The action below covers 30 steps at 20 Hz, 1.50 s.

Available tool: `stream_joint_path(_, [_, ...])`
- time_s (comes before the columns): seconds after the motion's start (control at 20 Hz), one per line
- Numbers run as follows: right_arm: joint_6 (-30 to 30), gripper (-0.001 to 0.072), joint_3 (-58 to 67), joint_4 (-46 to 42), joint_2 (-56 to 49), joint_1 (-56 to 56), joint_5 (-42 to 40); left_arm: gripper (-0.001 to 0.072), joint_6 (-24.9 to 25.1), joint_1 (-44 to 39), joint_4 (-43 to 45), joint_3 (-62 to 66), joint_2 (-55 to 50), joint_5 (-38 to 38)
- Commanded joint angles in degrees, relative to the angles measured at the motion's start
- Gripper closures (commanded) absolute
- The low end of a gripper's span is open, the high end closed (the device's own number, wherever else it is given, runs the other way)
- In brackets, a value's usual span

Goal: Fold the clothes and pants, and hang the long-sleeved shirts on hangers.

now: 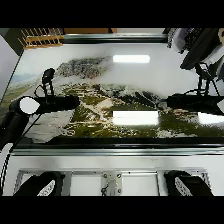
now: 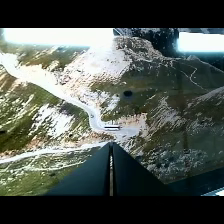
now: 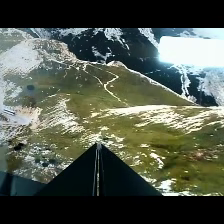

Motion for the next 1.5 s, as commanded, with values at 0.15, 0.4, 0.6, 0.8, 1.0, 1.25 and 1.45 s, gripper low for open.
stream_joint_path(0.15, [0.0,0.0686,-0.02,0.02,-0.04,0.04,0.02,0.0703,0.02,-0.02,0.0,-0.02,0.02,0.0])
stream_joint_path(0.4, [0.0,0.0686,-0.02,0.02,-0.04,0.04,0.02,0.0704,0.0,-0.02,-0.02,-0.02,0.02,0.02])
stream_joint_path(0.6, [0.0,0.0686,-0.02,0.0,-0.04,0.04,0.02,0.042,1.25,1.09,3.78,0.31,0.09,1.27])
stream_joint_path(0.8, [0.0,0.0686,-0.02,0.02,-0.04,0.04,0.02,0.0014,2.03,10.4,23.19,4.07,0.0,-6.99])
stream_joint_path(1.0, [0.0,0.0686,-0.02,0.02,-0.04,0.04,0.02,0.0015,9.4,16.74,31.93,-1.66,-0.98,-9.29])
stream_joint_path(1.25, [0.0,0.0686,-0.02,0.02,-0.04,0.04,0.02,0.0015,13.05,13.49,35.32,-10.21,-9.31,-4.15])
stream_joint_path(1.45, [0.0,0.0686,-0.02,0.02,-0.04,0.04,0.02,0.0286,9.03,7.89,37.03,-8.94,-15.5,-4.35])
